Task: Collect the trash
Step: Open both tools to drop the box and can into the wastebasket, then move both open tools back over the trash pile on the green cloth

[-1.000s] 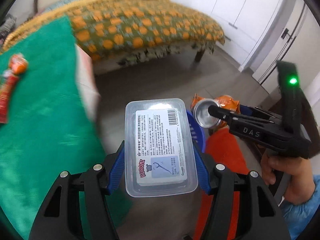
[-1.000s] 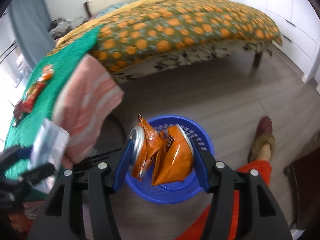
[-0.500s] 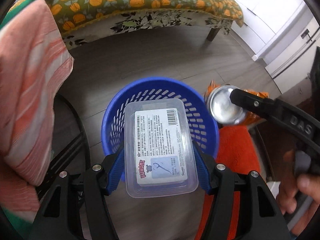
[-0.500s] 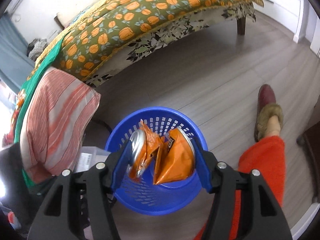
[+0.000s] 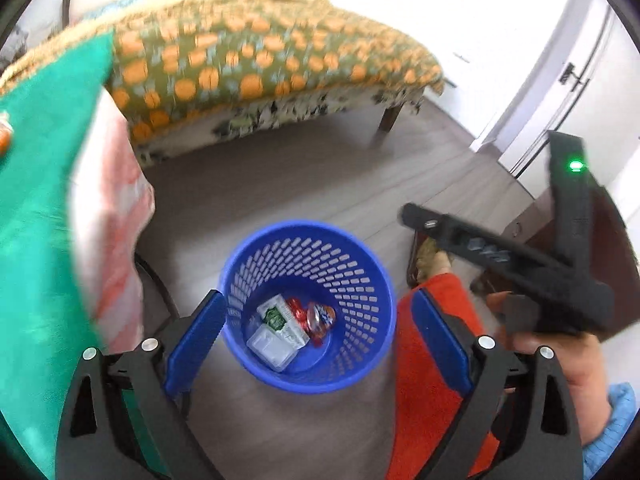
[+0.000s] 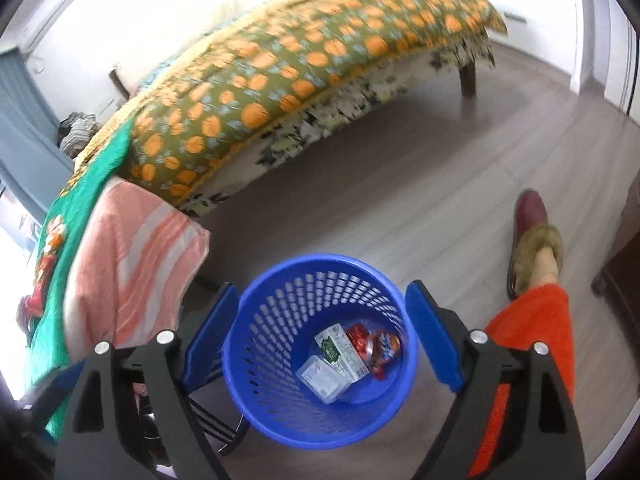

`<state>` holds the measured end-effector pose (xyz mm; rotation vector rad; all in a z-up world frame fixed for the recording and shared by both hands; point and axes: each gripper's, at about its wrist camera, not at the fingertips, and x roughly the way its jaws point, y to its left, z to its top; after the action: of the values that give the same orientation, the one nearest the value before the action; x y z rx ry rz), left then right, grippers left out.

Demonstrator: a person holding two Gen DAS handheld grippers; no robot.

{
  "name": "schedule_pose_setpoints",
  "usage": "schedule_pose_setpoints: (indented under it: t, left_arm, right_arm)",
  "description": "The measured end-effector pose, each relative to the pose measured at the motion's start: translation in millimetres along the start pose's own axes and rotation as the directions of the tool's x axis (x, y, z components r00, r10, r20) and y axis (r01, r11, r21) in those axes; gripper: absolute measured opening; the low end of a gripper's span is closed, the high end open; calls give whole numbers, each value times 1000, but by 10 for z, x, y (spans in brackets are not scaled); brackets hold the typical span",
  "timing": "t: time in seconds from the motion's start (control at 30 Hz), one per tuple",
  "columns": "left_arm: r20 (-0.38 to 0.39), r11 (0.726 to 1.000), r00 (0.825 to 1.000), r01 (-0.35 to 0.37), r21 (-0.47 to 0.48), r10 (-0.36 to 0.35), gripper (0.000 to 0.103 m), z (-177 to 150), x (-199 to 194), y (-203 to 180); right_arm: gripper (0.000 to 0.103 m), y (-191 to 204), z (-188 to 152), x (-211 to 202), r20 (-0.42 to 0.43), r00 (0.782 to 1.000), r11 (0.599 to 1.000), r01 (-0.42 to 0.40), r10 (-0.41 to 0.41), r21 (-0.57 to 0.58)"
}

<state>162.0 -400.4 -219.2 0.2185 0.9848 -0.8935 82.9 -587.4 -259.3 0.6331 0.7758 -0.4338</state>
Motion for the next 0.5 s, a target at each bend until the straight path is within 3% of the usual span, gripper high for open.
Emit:
schedule_pose_setpoints:
  t: [0.1, 0.27, 0.4, 0.5]
  left_arm:
    - [47, 1000, 999, -2, 3, 2, 93, -45, -405, 91]
    - [138, 997, 988, -62, -54, 69, 94, -119, -1112, 490]
    - [210, 979, 962, -144, -144, 173, 95, -180, -1606, 930]
    - [245, 952, 933, -213, -219, 265, 96, -270, -1907, 1270]
  right_arm:
    - [88, 351, -91, -180, 34, 999, 999, -23, 24, -45]
    - [90, 878, -203, -474, 96, 994, 995, -39, 48, -92]
    - [91, 1237, -255, -731, 161, 984, 993, -60, 76, -103]
    - [92, 1530, -309, -829, 186, 977, 988, -82, 106, -130]
